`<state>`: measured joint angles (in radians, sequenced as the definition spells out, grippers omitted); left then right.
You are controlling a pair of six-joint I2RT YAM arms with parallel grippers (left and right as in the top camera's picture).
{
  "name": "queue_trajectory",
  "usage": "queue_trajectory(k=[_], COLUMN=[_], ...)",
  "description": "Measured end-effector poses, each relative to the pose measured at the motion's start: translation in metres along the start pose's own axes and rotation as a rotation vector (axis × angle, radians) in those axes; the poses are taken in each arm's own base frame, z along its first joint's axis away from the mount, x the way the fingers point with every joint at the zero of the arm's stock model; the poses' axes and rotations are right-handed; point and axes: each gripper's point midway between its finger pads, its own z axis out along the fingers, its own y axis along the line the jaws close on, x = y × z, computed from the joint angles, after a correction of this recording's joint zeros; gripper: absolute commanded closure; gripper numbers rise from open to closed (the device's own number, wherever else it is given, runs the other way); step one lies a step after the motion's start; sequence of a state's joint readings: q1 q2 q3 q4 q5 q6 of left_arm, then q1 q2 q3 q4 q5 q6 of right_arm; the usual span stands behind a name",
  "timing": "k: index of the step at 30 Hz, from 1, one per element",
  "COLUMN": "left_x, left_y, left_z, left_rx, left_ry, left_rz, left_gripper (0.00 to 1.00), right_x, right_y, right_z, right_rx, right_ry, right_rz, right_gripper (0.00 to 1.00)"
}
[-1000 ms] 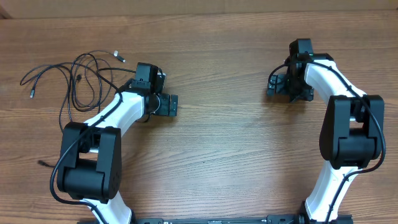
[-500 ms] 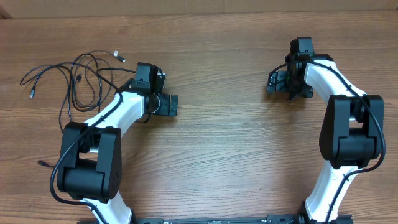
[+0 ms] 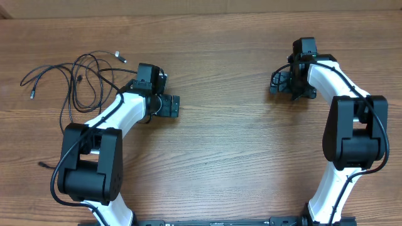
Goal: Untangle cables
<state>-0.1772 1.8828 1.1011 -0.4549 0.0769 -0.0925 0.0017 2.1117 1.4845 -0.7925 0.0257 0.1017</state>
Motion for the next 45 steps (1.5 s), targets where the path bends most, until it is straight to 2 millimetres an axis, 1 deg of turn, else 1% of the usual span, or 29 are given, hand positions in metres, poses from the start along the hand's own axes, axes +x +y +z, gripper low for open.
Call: queue_trajectory(k=[14,17,19,22,24,27,28,31,32,35,38,45], left_x=[0.0,0.001,0.007,0.018,0.018,0.0,-0.009,-0.028,-0.033,-0.04,-0.043,-0.039], left_y=[0.0,-0.004,-0.007,-0.016,-0.021,-0.028,-0.03,-0.036,-0.038,-0.041,-0.043,-0.046], left_z=[0.0,-0.002,-0.004,-0.011,-0.018,-0.053,-0.07,-0.119,-0.137,-0.175,-0.204,-0.257], left_rx=[0.0,0.0,0.003,0.014,0.021,0.04,0.047,0.064,0.07,0.083,0.092,0.108], left_ry=[-0.001,-0.001,0.009,0.022,0.009,-0.095,-0.149,-0.293,-0.344,-0.45,-0.527,-0.66], left_rz=[0.0,0.01,0.018,0.039,0.048,0.06,0.064,0.074,0.078,0.085,0.091,0.1], left_gripper=[0.0,0.0,0.0,0.01,0.01,0.0,0.01,0.01,0.0,0.0,0.01,0.01], right_x=[0.0,0.0,0.0,0.0,0.0,0.0,0.0,-0.001,-0.001,-0.001,-0.001,-0.001], right_y=[0.0,0.0,0.0,0.0,0.0,0.0,0.0,0.0,0.0,0.0,0.0,0.0], right_z=[0.0,0.0,0.0,0.0,0.0,0.0,0.0,0.0,0.0,0.0,0.0,0.0], right_rx=[0.0,0.0,0.0,0.001,0.0,0.001,0.0,0.0,0.0,0.0,0.0,0.001], right_ry=[0.0,0.0,0.0,-0.001,0.0,-0.002,-0.002,-0.002,-0.003,-0.002,-0.003,-0.002], right_rz=[0.0,0.0,0.0,0.0,0.0,0.0,0.0,0.0,0.0,0.0,0.0,0.0], right_gripper=[0.0,0.0,0.0,0.0,0.0,0.0,0.0,0.0,0.0,0.0,0.0,0.0])
